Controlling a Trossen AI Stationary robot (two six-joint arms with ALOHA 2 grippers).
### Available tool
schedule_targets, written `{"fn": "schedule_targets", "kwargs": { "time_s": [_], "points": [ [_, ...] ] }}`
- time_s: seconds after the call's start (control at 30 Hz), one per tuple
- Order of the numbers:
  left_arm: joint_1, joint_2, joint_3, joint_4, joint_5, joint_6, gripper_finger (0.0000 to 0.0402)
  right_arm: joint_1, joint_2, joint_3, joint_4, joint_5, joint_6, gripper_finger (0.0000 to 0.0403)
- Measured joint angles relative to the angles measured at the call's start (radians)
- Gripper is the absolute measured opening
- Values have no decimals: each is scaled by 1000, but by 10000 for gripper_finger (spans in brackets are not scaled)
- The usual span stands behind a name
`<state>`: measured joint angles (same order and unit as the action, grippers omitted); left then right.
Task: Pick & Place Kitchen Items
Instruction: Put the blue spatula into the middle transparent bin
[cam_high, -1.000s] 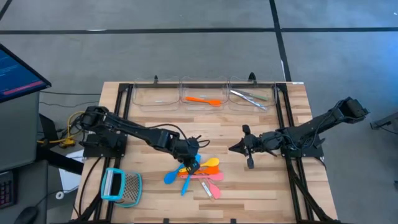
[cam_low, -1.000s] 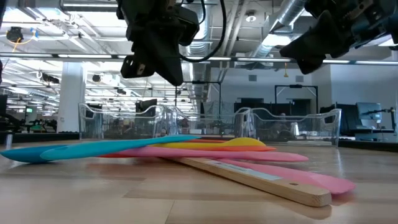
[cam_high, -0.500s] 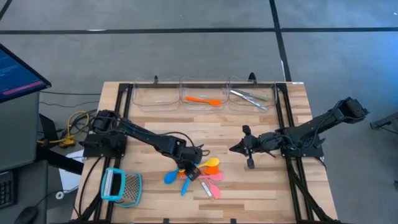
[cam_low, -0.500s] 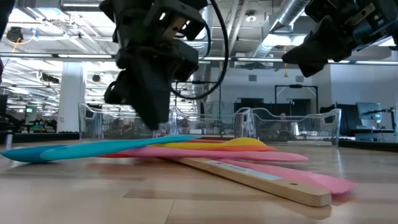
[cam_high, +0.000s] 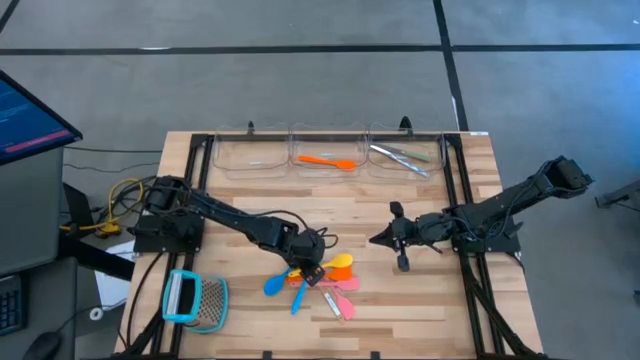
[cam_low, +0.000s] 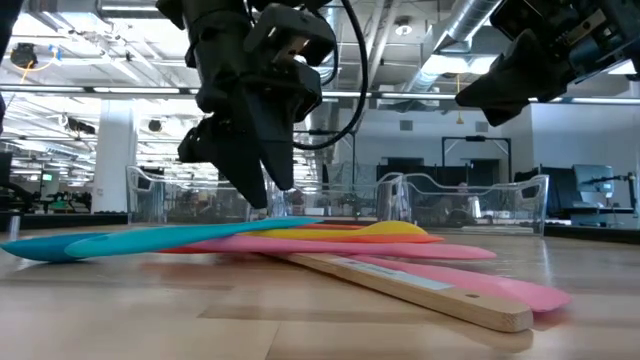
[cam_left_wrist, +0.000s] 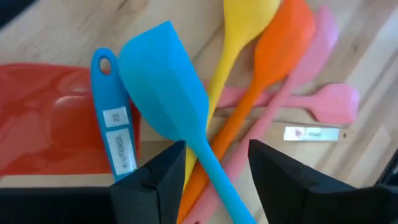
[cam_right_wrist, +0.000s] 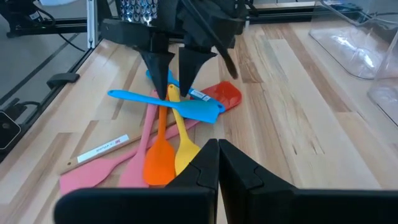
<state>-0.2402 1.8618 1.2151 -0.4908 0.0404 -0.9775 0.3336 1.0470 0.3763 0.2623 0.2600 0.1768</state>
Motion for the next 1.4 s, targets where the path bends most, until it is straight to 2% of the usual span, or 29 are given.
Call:
{"fn": "schedule_targets", "kwargs": {
  "time_s": [0.6,0.97,1.2,1.4],
  "points": [
    [-1,22,0,-3,-15,-4,161,0,0,0,0,0,0,1],
    [-4,22,0,-3,40,-56,156,0,0,0,0,0,0,1],
    [0,-72,1,-8,70,-53,107,0,0,0,0,0,0,1],
    [-25,-191,2,-3,-37,-52,30,6,0,0,0,0,0,1]
  ]
}}
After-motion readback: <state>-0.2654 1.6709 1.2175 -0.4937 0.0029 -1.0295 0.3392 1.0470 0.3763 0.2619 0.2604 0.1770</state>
